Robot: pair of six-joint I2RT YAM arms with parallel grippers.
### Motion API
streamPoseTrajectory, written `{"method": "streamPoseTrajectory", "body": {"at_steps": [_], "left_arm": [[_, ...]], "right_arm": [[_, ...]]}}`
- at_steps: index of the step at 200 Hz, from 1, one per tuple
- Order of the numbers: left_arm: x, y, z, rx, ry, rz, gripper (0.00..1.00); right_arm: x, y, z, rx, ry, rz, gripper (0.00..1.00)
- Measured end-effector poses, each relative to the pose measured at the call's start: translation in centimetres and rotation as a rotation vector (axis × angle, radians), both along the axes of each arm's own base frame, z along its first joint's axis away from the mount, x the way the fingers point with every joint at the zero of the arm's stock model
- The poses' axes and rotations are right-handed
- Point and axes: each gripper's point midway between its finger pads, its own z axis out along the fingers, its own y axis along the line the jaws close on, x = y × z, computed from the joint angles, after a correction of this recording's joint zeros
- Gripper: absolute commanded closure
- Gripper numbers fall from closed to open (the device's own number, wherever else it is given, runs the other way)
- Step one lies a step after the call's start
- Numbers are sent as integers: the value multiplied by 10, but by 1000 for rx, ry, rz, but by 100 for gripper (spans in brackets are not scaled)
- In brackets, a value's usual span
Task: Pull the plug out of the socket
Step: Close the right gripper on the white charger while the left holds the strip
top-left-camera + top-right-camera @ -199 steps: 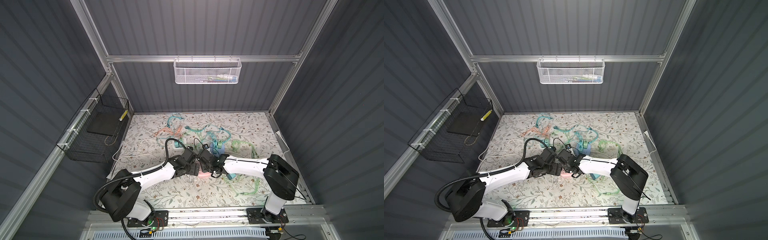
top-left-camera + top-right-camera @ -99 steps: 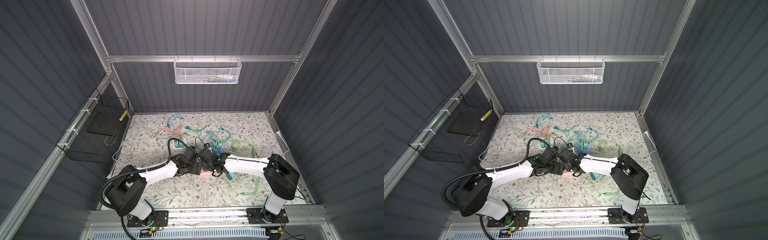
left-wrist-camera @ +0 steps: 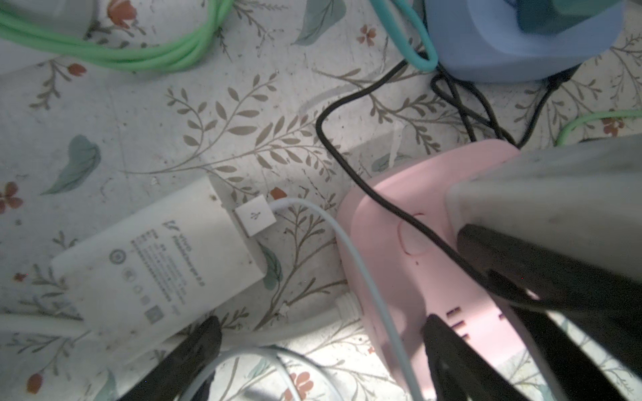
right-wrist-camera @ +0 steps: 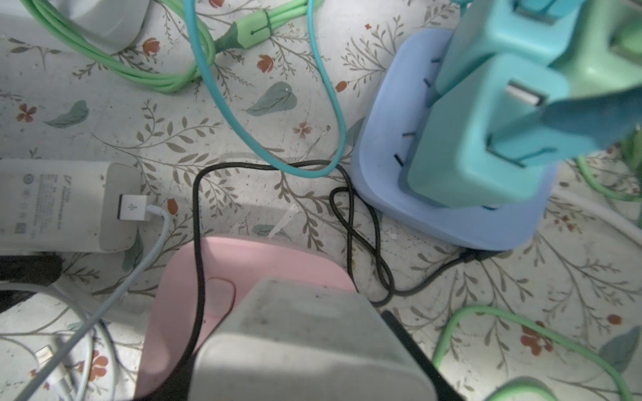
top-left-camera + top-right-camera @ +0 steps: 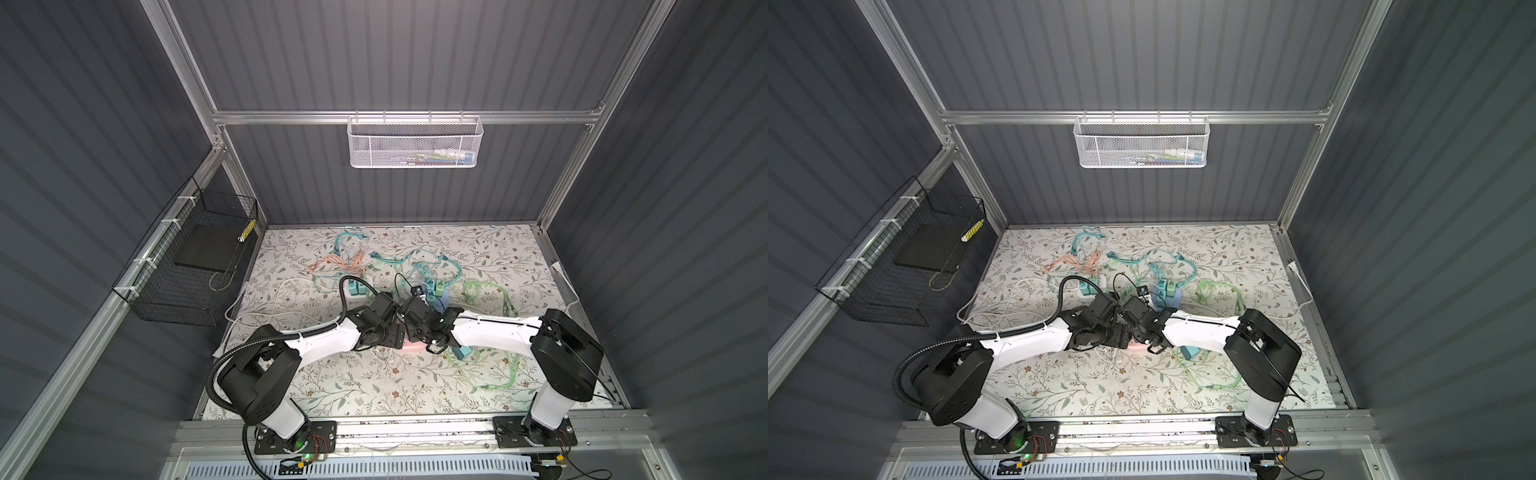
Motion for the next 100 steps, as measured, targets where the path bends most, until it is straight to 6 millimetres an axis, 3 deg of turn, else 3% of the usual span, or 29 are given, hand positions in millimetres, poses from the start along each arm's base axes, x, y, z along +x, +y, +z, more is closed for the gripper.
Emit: {"method": "streamPoseTrajectory", "body": {"at_steps": [100], "left_arm": [[-6, -3, 0, 21, 18, -12, 20]], "right_arm": [[-8, 0, 2, 36, 1, 23, 72]]}}
